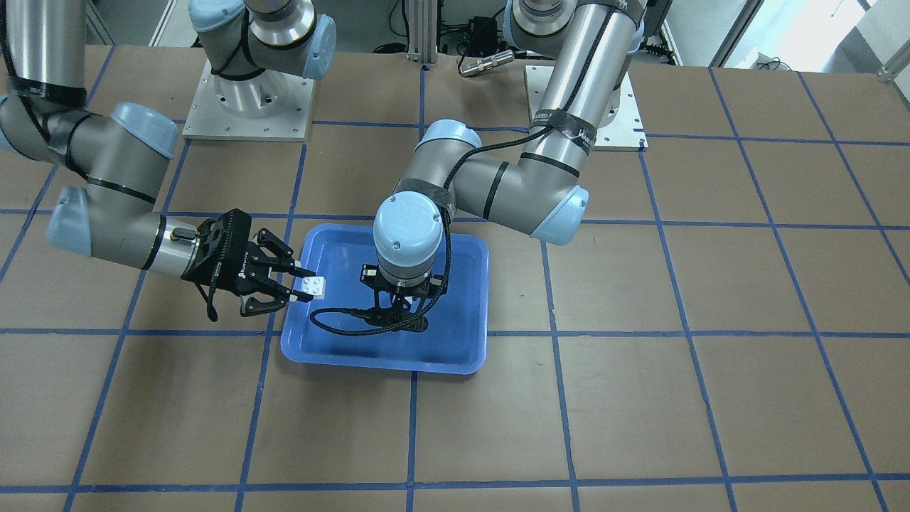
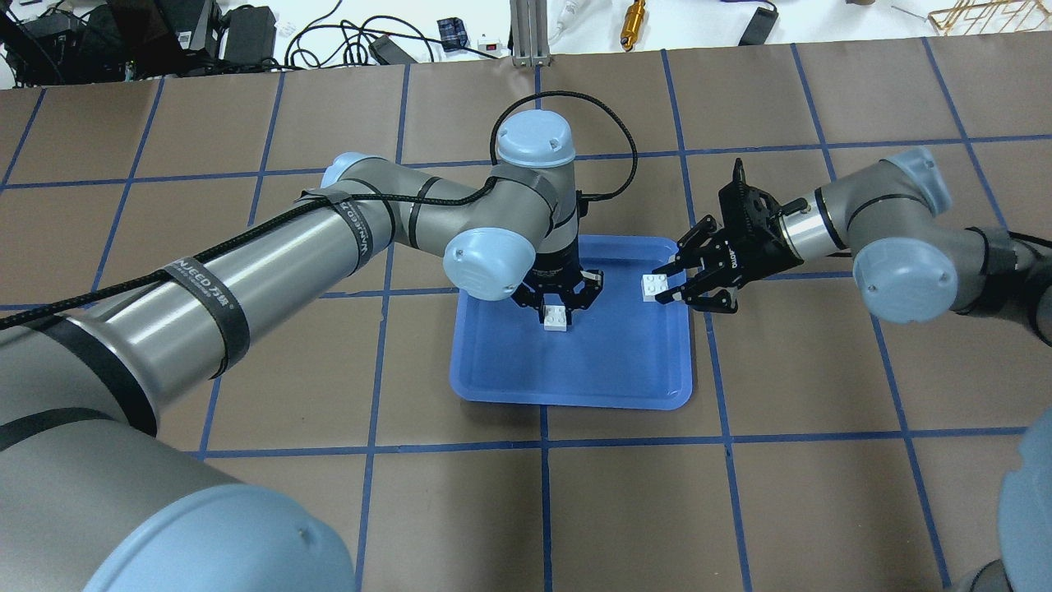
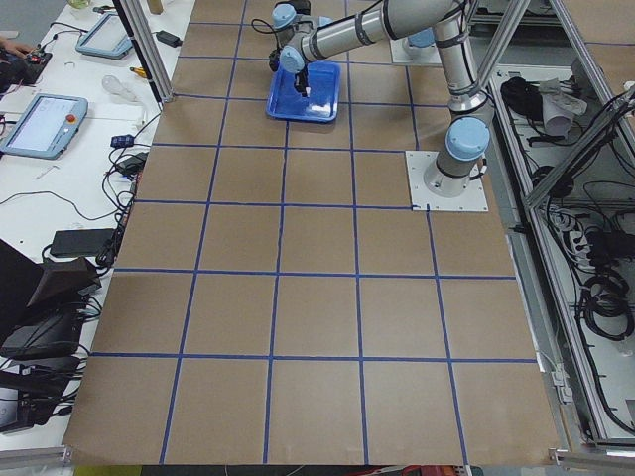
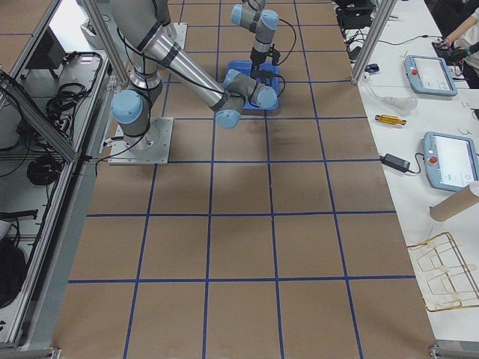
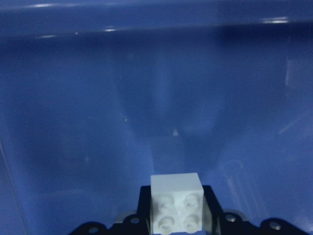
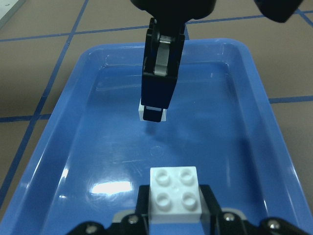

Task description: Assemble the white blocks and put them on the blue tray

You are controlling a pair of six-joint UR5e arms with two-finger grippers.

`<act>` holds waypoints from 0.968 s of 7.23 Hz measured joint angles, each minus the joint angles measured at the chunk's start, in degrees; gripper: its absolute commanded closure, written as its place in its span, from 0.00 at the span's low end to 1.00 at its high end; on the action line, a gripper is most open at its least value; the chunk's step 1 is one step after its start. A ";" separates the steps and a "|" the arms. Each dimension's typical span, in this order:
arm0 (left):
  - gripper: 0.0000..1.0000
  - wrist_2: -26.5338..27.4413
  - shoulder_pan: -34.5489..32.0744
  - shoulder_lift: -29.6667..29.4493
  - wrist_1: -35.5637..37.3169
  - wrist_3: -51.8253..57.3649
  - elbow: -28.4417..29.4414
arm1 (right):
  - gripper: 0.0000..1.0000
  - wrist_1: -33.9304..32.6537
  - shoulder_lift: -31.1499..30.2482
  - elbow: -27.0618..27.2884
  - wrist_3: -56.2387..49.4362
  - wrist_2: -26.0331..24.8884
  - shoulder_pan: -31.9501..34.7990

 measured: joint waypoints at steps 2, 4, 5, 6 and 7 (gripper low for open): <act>0.12 0.00 0.00 -0.05 -0.02 -0.38 -0.36 | 1.00 -7.63 1.07 3.22 2.99 0.99 1.77; 0.00 0.00 0.00 0.07 -0.02 -0.89 -0.42 | 1.00 -12.99 3.80 3.79 5.51 1.86 3.47; 0.00 0.00 0.00 0.24 -0.02 -1.27 -0.43 | 1.00 -16.66 4.58 4.28 8.85 1.94 4.41; 0.00 0.00 0.00 0.60 -0.02 -1.61 -0.43 | 1.00 -20.20 5.04 5.01 11.78 1.94 5.46; 0.00 0.07 0.07 1.20 -0.06 -1.58 -0.34 | 1.00 -22.15 5.34 5.51 13.18 1.93 6.16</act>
